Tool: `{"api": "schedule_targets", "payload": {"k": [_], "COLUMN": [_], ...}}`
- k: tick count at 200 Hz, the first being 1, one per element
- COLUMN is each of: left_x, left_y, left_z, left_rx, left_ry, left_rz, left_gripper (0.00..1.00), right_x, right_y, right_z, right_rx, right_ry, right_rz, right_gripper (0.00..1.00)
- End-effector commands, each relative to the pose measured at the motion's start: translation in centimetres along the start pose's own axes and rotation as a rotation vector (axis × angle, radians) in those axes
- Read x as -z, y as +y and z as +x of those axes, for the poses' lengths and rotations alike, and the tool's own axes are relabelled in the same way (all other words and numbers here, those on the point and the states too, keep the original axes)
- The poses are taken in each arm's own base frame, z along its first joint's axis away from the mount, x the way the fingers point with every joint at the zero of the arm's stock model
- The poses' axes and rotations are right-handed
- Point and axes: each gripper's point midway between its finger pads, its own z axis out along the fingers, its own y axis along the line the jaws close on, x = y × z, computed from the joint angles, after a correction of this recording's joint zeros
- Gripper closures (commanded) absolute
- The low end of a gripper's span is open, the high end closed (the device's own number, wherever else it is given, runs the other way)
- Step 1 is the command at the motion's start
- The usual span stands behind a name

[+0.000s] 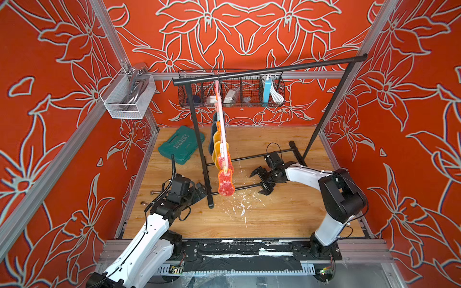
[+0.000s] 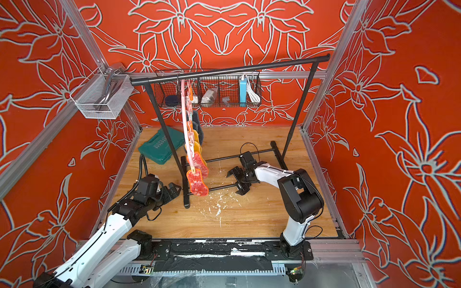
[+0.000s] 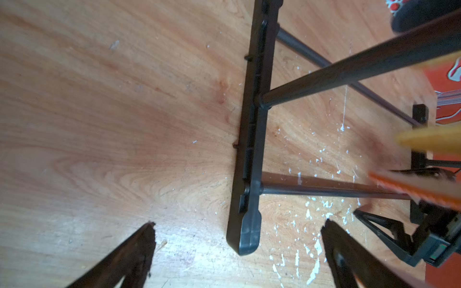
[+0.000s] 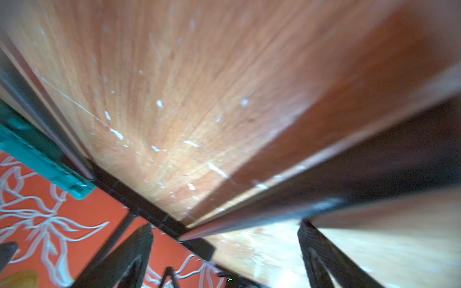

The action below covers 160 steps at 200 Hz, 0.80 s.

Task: Take the shoe insoles off the hanger
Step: Move the clothesline to the center of the board.

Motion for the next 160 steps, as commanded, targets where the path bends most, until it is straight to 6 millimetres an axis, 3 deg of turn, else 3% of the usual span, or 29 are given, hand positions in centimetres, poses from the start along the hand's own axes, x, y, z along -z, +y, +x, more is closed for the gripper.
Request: {"api": "schedule_targets", "payload": {"k": [1,22,61,91,113,160], "left_x": [-0.4,-0.5,0.1,-0.2,-0.5,-0.8], "left_y": [-0.1,-0.3,-0.5,-0.5,-0.4,-0.6], "left_z": [0.5,0.5,0.1,0.5,0.8,1.0], "left_rx": [0.005,0.002,-0.006,0.001,0.003,0.002], "left_ry": [0.026,0.033,0.016,0.023,0.040,0.057], "left_rz": [0.007,0.010,0.017,0.029,0.031,0.031], "left_gripper": [0.02,0.02,0.02,0.02,0.02,0.02], "right_x": [1.6,3.3,6.1,9.4,11.9,16.2], "right_y": [-4.1,-4.4,-6.7,-9.8,-11.4,-14.0], "right_z": [-0.7,-0.7,-1.9,-5.2,-7.3,-12.7], "right_rx": [0.150,0.270,0.469,0.570,0.557,0.361], "right_ry": [-0.068,-0.103,-0.170,-0.283,-0.391,-0.572], "right_rz": [0.149,0.166,0.240,0.373,0.404,0.391], "right_gripper": [0.03,0.03,0.03,0.02,0.02,0.00]}}
